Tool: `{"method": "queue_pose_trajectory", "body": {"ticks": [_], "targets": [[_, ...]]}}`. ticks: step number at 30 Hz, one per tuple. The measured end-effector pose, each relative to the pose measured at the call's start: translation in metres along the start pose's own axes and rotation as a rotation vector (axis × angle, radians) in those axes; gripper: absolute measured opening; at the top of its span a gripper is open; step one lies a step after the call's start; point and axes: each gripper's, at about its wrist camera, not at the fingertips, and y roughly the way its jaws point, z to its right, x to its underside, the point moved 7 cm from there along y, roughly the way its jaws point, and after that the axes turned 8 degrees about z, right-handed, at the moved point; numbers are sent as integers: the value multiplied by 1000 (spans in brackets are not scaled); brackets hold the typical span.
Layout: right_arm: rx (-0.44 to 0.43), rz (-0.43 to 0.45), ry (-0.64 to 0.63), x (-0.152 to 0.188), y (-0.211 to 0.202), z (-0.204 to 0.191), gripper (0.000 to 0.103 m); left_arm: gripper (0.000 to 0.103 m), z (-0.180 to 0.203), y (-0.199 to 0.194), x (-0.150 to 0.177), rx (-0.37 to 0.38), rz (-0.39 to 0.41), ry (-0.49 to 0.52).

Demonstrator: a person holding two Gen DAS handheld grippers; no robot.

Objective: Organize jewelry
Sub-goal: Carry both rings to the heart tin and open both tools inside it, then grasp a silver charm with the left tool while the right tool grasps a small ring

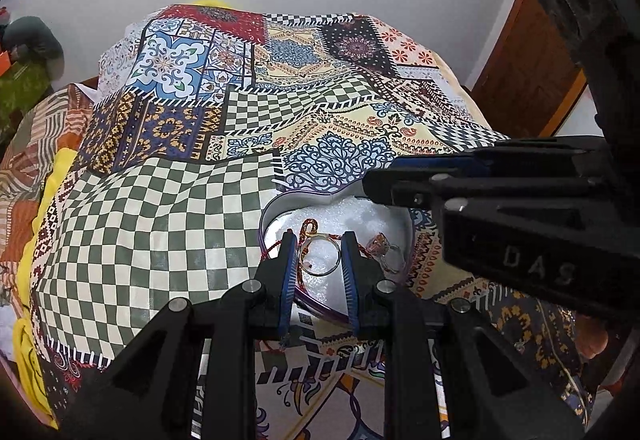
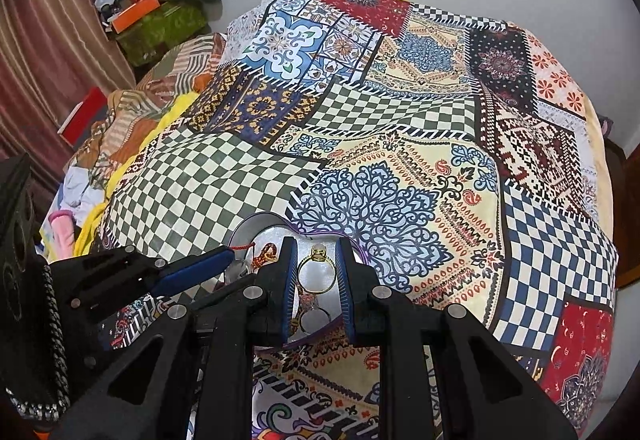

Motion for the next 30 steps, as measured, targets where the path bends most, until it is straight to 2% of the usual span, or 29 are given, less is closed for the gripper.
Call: {"method": "queue_pose_trajectory", "body": {"ticks": [3,6,17,30], "targets": [[8,-18,-31,2,1,-3,19,21,1,-3,-1,12,-5,5],[9,-13,-34,1,0,-3,27,22,3,-6,-3,12,-2,17],[54,111,-22,-6,-45,5,28,27,1,-46,-12,-10,62,19],[104,181,-73,34,-94,7,28,31,29,-87,8,-6,90,116]]}}
